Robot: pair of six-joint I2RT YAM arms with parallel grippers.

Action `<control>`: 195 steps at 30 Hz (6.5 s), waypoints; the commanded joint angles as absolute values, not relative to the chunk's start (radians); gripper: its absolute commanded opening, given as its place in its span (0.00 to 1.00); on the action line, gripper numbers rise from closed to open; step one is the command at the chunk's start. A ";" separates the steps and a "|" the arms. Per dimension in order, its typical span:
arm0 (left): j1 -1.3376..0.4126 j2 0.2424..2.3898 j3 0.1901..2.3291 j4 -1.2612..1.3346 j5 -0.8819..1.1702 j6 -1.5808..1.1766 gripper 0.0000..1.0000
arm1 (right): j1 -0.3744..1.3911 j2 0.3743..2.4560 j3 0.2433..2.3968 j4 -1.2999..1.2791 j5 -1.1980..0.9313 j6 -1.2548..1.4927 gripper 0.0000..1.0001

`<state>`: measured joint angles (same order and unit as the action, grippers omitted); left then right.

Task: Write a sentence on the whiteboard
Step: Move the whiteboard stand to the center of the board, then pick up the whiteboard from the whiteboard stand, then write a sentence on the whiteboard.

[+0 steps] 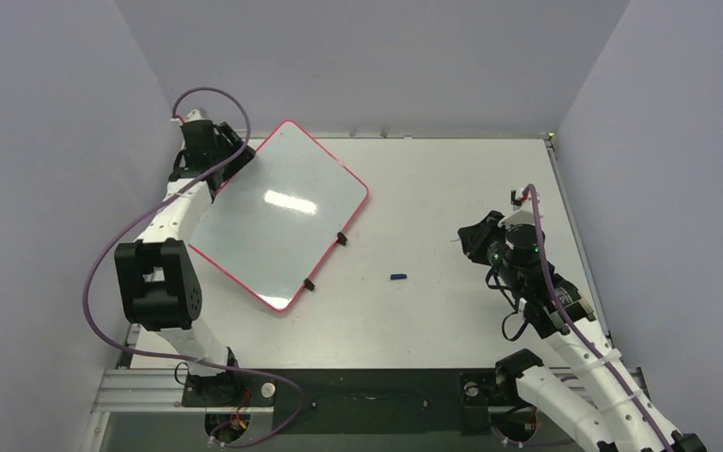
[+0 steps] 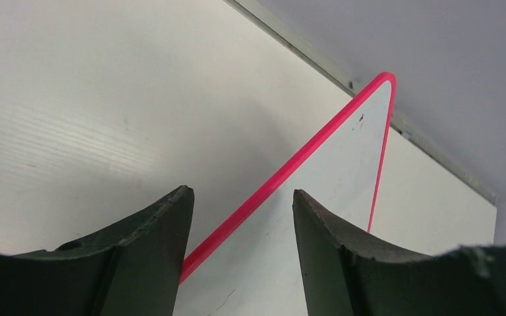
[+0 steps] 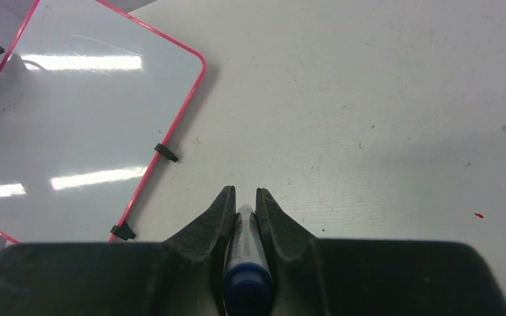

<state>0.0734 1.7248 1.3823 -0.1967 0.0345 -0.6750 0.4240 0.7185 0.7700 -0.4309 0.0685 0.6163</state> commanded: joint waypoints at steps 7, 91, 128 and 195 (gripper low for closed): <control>-0.199 1.643 1.262 -0.142 0.239 -0.570 0.54 | 0.418 0.678 0.776 -0.432 0.100 0.620 0.00; -0.158 1.804 1.503 -0.356 1.020 -0.140 0.66 | 0.417 0.619 0.769 -0.459 0.137 0.590 0.00; -0.347 1.891 1.639 -0.736 0.785 0.105 0.00 | 0.418 0.669 0.815 -0.479 0.125 0.586 0.00; -0.550 1.563 1.455 -0.659 0.290 0.153 0.00 | 0.751 0.577 0.390 0.456 -0.280 0.428 0.00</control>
<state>-0.5453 1.5620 1.4796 -0.6651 0.5163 -0.0021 0.6872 0.5308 0.3939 0.3008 -0.3195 0.5018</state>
